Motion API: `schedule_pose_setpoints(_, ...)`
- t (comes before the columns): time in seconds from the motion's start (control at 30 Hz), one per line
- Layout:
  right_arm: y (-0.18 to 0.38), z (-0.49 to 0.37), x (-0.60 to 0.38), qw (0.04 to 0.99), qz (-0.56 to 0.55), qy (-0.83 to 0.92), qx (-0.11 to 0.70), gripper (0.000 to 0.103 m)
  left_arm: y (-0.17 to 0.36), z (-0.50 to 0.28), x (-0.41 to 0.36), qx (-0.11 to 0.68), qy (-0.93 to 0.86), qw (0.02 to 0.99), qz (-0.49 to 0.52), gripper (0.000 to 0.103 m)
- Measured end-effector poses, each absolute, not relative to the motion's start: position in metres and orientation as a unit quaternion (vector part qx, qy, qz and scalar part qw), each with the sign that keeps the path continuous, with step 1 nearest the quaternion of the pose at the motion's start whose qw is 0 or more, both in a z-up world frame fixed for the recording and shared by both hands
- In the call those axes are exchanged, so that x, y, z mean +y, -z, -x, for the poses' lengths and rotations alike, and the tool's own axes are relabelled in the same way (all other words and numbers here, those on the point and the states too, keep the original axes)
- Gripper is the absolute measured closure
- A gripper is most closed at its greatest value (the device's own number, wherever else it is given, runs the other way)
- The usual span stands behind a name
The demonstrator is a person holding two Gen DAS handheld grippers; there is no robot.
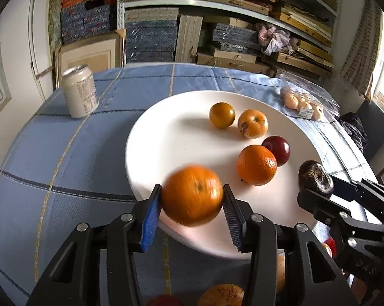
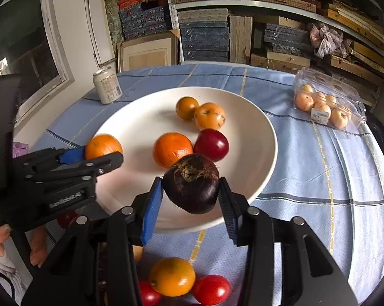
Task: Organize fruits
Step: 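Carry the tangerine and dark purple fruit over the white plate with both tools, then lower both fruits into the white plate and open both tools, then withdraw both open tools from the plate back to the fruit pile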
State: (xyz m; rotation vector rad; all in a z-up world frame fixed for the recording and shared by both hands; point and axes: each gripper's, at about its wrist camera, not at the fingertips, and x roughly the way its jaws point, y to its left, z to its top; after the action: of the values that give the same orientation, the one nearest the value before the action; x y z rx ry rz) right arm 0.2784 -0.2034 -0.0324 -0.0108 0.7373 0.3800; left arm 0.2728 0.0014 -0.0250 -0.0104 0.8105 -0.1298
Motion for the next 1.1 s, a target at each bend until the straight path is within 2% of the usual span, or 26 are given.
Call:
schedule_pose_setpoints(0.1, 0.027, -0.273, -0.211, 0.921, 0.003, -0.182, 0.345, 0.059, 0.017, -0.267, 0.004, 0.380, 0.061, 0.923, 0.006, 0.046)
schedule_pose_setpoints(0.23, 0.006, -0.255, -0.225, 0.931, -0.016, -0.183, 0.314, 0.059, -0.001, -0.252, 0.014, 0.364, 0.060, 0.929, 0.025, 0.046)
schedule_pose_setpoints(0.37, -0.009, -0.228, -0.243, 0.943, -0.035, -0.170, 0.285, 0.046, -0.013, -0.217, 0.030, 0.352, 0.051, 0.934, 0.037, 0.044)
schedule_pose_setpoints(0.63, 0.012, -0.164, -0.277, 0.944, -0.070, -0.148, 0.287, 0.044, 0.004, -0.139, 0.047, 0.359, 0.037, 0.932, 0.031, 0.041)
schedule_pose_setpoints(0.73, 0.019, -0.144, -0.280, 0.946, -0.069, -0.139, 0.284, 0.035, 0.015, -0.118, 0.052, 0.361, 0.040, 0.931, 0.043, 0.039)
schedule_pose_setpoints(0.93, 0.030, -0.116, -0.278, 0.948, -0.057, -0.142, 0.281, 0.034, 0.017, -0.087, 0.048, 0.346, 0.057, 0.935, 0.045, 0.036)
schedule_pose_setpoints(1.1, 0.032, -0.114, -0.273, 0.947, -0.048, -0.142, 0.286, 0.034, 0.023, -0.079, 0.025, 0.351, 0.089, 0.932, 0.009, 0.035)
